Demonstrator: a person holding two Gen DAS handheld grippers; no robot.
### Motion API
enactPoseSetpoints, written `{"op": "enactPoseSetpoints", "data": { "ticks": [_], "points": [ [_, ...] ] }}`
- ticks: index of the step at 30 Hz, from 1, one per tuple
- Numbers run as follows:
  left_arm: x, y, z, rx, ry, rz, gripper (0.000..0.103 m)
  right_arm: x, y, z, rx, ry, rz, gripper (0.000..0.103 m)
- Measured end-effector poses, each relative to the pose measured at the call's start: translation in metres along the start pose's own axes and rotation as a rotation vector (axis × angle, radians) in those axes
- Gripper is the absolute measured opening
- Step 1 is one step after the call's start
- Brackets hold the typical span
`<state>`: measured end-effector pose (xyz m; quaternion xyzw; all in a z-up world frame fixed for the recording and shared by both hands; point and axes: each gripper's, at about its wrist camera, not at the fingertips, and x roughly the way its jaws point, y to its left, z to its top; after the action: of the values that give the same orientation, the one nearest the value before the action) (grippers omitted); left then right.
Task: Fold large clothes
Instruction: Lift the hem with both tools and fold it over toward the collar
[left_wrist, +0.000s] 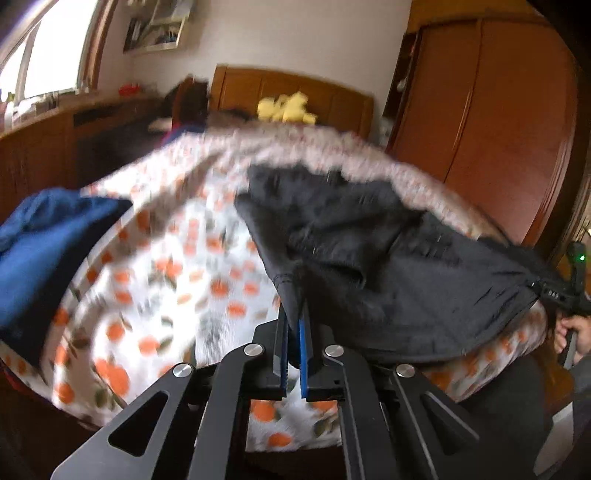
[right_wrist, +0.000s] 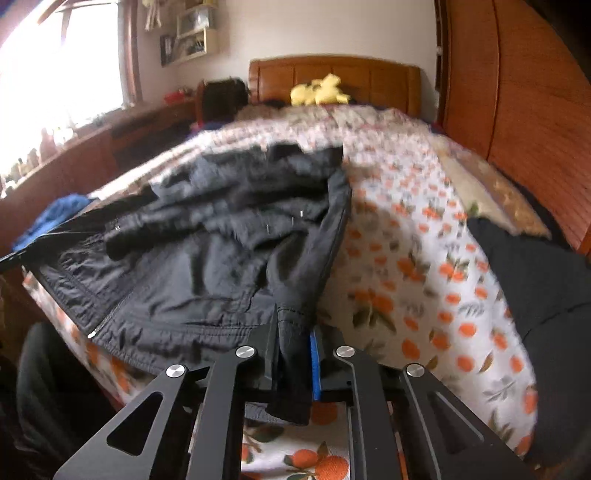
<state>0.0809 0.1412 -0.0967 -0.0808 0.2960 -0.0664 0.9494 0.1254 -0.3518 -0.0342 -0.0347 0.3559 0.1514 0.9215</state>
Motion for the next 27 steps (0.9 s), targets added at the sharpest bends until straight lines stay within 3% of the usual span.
{"op": "enactPoseSetpoints", "data": {
  "ticks": [12,18,23,27],
  "points": [
    [-0.136,-0.063,0.108,0.079,-0.326,-0.045,0.003,-0.146,0.01,0.069,-0.039,-0.288,-0.004,0.006],
    [-0.189,-0.092,0.143,0.114,-0.44,-0.057,0.003,-0.213,0.02,0.093,-0.078,-0.427,-0.01,0.005],
    [-0.204,-0.1,0.155,0.114,-0.475,-0.044,0.004,-0.236,0.018,0.1,-0.086,-0.476,-0.02,0.005],
    [-0.18,-0.09,0.15,0.095,-0.417,-0.017,0.004,-0.202,0.014,0.094,-0.109,-0.392,-0.046,0.005]
  ]
}}
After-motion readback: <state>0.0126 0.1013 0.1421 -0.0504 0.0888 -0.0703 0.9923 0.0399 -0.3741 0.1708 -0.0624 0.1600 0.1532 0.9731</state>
